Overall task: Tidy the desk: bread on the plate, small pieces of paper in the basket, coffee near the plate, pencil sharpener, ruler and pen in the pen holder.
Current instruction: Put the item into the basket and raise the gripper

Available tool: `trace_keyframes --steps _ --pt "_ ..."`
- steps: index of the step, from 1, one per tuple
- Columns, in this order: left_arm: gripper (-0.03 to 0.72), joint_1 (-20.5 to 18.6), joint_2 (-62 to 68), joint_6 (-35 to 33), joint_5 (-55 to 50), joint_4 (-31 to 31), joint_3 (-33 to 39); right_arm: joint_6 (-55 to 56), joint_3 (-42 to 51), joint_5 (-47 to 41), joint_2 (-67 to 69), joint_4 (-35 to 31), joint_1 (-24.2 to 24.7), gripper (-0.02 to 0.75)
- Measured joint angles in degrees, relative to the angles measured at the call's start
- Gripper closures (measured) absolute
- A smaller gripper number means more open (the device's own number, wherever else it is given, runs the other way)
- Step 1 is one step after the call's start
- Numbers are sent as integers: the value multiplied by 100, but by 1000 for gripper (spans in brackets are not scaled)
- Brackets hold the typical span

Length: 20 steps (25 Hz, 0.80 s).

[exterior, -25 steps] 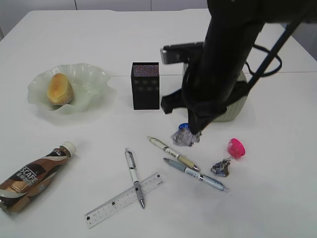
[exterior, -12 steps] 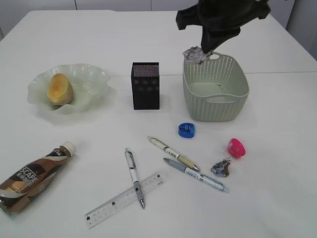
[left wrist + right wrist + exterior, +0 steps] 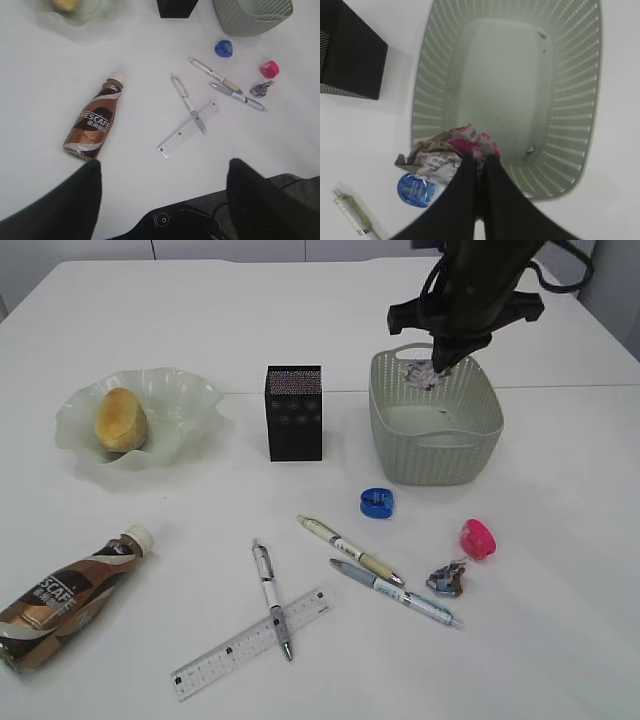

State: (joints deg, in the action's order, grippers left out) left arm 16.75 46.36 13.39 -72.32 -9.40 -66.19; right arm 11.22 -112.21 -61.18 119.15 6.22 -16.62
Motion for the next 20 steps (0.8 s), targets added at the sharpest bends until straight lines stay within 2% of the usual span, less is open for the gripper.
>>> trace_keyframes --steps 8,16,18,20 --pt "118 0 0 31 0 -86 0 30 -527 129 798 187 14 743" --pt "118 0 0 90 0 -142 0 273 -716 290 983 616 132 730" --pt "118 0 0 93 0 -142 0 283 -716 394 983 637 173 680" --pt "118 0 0 93 0 -142 0 283 -716 480 991 647 195 576"
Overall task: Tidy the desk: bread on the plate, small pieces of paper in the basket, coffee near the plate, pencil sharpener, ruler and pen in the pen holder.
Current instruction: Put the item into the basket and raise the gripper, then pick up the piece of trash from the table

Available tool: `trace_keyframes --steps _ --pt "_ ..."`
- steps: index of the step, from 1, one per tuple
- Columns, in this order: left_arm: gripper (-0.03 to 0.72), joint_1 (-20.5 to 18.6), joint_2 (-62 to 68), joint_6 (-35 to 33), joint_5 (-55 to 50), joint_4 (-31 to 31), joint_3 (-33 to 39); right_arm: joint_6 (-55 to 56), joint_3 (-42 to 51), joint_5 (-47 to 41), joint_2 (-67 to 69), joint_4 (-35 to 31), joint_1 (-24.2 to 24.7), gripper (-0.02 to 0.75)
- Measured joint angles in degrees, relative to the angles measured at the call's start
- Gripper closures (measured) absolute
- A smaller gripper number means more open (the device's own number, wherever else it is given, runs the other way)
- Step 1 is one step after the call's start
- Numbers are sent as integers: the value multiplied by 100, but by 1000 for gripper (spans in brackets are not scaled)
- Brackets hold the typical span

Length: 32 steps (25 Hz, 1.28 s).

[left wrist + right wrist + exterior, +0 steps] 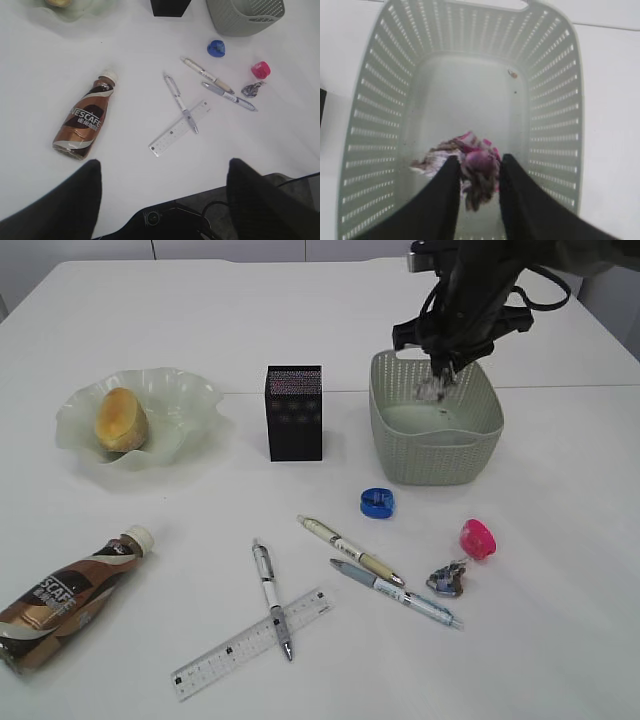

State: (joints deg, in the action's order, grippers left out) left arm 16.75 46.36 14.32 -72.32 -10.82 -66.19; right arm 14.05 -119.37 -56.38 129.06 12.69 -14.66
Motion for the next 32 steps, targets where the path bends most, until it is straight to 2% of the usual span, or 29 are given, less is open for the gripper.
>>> trace_keyframes --steps 5,8,13,19,27,32 --pt "118 0 0 10 0 0 0 15 0 73 44 -11 0 260" --pt "118 0 0 10 0 0 0 15 0 -2 74 -99 0 207" --pt "118 0 0 13 0 0 0 15 -13 -390 -46 -262 13 202" --pt "118 0 0 13 0 0 0 4 -60 -1325 -539 -411 13 203" --pt "118 0 0 13 0 20 0 -70 -60 -1463 -592 -963 13 238" --pt "118 0 0 13 0 20 0 -73 135 -1463 -761 -1062 13 255"
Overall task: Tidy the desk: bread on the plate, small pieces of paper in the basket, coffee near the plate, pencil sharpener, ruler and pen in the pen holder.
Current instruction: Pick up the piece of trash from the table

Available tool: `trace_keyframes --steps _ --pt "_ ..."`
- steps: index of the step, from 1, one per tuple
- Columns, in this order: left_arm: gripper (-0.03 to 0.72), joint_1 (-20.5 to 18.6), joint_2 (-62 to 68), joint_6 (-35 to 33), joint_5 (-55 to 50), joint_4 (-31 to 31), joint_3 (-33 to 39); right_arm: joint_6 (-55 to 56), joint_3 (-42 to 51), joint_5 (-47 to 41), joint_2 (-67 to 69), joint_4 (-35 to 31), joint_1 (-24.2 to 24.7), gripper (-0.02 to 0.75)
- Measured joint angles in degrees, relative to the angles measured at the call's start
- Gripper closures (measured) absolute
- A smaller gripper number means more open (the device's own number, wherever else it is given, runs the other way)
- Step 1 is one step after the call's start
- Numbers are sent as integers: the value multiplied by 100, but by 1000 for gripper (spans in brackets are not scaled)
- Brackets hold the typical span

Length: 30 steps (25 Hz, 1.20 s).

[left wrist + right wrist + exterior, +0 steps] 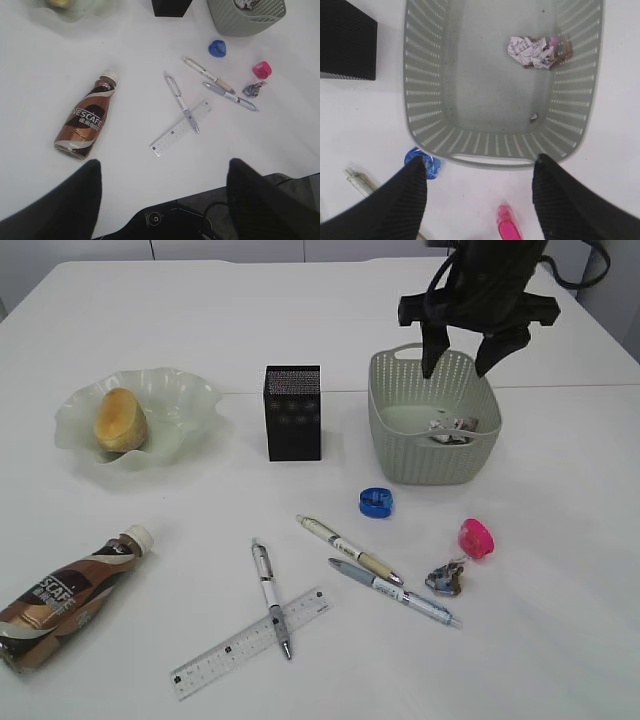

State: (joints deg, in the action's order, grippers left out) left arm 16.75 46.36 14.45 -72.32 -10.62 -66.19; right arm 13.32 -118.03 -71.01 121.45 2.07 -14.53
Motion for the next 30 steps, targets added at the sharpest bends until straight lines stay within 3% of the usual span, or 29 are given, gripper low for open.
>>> trace_keyframes --steps 7,18,30 --pt "118 0 0 0 0 2 0 76 1154 0 -886 107 0 258" --pt "118 0 0 0 0 12 0 385 3354 0 -1883 -261 -164 258" --pt "118 0 0 0 0 22 0 680 3667 463 -1570 -683 -484 259"
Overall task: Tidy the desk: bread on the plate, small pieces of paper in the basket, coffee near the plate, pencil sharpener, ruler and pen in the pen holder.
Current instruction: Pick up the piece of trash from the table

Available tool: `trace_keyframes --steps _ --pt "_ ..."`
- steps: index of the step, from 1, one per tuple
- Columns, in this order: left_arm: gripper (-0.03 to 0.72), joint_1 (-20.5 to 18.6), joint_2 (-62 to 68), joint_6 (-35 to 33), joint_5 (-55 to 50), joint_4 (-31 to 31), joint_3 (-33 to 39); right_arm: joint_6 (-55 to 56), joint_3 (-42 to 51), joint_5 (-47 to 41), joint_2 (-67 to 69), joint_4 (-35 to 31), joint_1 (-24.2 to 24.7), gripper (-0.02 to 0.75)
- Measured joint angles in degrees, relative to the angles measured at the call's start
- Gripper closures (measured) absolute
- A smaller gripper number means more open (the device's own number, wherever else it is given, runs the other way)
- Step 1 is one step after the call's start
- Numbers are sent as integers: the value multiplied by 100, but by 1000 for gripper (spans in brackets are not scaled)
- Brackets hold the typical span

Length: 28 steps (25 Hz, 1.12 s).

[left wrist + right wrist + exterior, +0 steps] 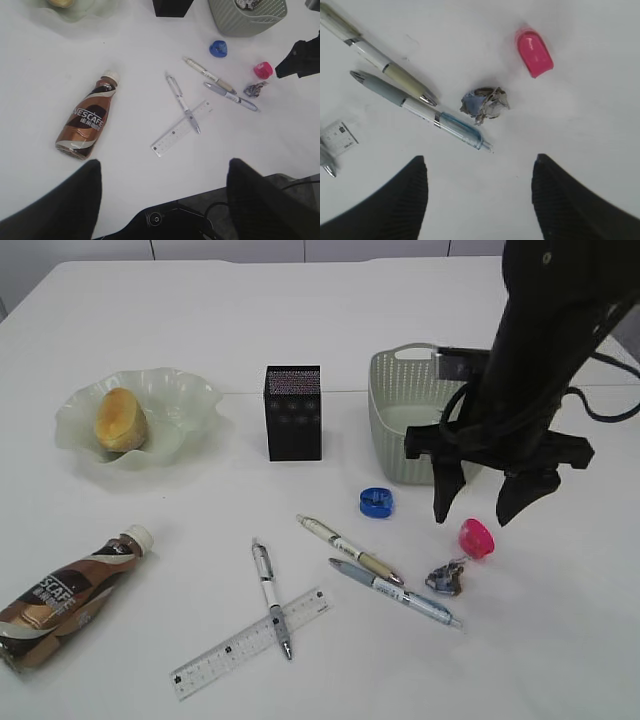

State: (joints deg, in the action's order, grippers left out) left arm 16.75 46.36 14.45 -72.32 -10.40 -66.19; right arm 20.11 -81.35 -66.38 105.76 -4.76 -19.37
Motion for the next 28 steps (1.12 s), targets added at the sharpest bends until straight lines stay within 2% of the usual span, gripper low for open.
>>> trace_keyframes --steps 28 --pt "118 0 0 0 0 0 0 39 0 569 1276 -52 -14 259"
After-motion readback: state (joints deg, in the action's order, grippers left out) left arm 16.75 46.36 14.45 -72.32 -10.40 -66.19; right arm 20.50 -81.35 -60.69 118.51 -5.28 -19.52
